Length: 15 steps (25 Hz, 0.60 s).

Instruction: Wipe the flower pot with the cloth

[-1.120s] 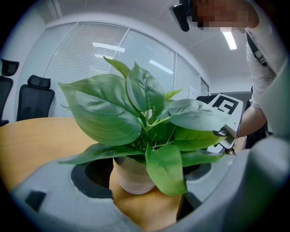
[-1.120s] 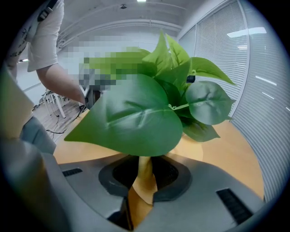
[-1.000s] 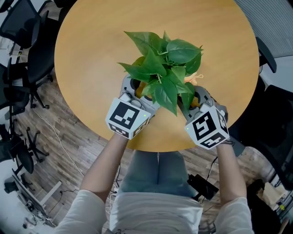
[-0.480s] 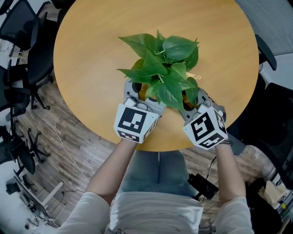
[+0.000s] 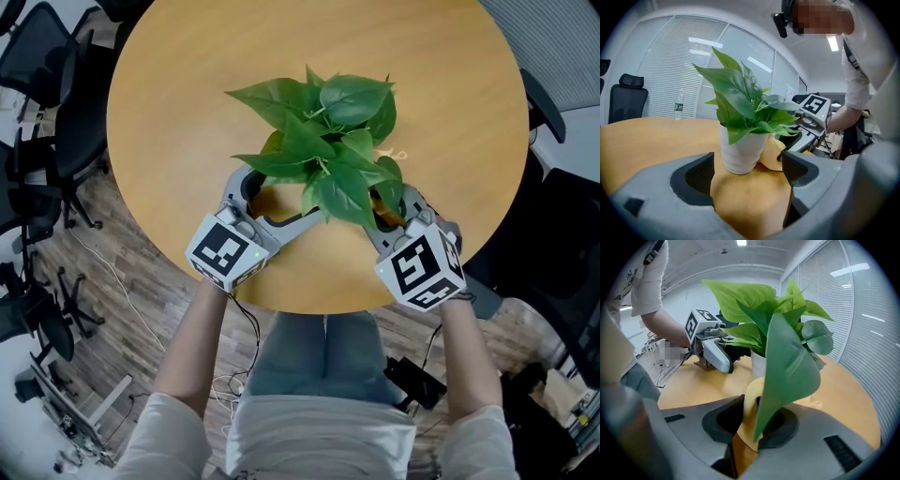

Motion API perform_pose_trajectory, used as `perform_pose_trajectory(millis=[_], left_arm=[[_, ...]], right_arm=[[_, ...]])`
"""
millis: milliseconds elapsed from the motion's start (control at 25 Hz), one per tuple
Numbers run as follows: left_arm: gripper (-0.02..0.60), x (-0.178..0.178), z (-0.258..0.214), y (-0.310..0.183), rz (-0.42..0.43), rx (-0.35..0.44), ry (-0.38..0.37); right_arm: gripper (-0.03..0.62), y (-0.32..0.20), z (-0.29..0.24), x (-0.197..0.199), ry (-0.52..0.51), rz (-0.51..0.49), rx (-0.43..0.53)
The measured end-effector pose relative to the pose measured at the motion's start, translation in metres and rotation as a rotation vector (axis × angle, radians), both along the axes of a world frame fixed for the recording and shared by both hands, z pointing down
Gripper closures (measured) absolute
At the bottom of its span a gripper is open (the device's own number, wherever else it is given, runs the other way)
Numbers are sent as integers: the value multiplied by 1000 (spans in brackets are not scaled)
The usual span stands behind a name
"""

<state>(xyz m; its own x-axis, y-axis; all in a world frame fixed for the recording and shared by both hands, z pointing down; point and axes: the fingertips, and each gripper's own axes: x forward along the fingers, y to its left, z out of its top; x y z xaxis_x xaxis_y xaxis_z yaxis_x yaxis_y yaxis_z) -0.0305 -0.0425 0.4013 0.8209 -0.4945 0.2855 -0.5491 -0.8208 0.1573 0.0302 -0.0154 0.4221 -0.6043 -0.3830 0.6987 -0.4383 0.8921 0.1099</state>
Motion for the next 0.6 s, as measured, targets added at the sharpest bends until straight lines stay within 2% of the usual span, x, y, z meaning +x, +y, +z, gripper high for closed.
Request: perform_pose_trajectory(millis=[160, 360, 480, 600], left_arm=[[125, 0, -8, -10, 135, 40, -5], [74, -1, -14, -28, 280, 39, 28], [72, 5, -13, -31, 394, 51, 2], [72, 14, -15, -31, 468, 55, 5]], right_arm=[[522, 0, -1, 3, -6, 5, -4], [522, 0, 0, 3, -14, 9, -17], [522, -1, 1, 3, -14, 9, -20], [522, 0, 2, 2, -11, 8, -22]])
